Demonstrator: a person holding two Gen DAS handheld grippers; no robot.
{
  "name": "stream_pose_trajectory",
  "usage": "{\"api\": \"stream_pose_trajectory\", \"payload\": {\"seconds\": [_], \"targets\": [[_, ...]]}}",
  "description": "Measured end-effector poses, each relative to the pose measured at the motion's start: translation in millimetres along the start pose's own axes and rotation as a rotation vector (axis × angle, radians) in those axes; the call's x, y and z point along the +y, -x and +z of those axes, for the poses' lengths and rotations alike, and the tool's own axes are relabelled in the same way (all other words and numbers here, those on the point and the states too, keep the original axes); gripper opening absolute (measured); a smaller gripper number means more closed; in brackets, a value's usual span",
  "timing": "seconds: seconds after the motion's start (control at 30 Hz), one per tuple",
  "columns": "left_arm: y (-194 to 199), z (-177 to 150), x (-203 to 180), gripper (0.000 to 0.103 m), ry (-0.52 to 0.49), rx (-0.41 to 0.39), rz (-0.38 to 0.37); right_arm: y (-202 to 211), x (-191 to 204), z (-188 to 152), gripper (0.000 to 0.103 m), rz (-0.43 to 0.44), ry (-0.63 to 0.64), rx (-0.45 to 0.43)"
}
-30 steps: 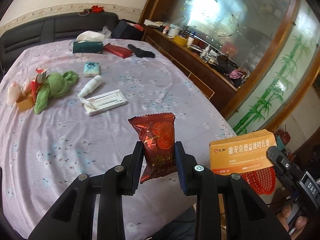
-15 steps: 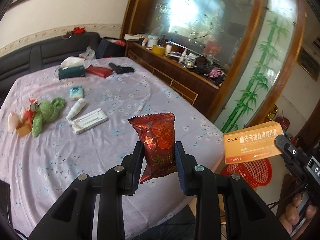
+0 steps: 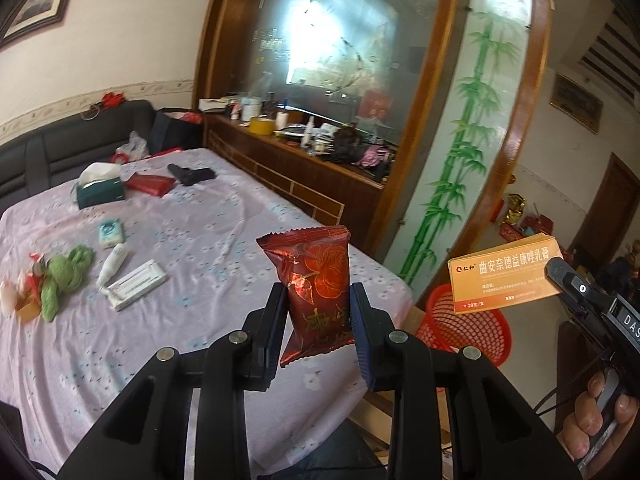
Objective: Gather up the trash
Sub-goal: 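Carry the red snack bag and orange box over the red basket with both tools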
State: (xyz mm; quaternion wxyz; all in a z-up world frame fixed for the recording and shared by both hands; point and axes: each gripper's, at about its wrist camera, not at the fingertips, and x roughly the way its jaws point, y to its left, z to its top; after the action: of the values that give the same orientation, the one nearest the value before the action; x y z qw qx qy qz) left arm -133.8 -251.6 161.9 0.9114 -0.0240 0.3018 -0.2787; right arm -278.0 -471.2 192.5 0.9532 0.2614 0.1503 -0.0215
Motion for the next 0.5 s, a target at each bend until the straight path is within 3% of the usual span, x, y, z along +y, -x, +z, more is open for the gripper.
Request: {"api": "stream_pose_trajectory", "payload": {"seconds": [0.5], "targets": [[-13,8,-55,0.03,-0.083,0.006,-0.119,41,-27,13,0.021,-0.111,-0.028,-0.086]]}}
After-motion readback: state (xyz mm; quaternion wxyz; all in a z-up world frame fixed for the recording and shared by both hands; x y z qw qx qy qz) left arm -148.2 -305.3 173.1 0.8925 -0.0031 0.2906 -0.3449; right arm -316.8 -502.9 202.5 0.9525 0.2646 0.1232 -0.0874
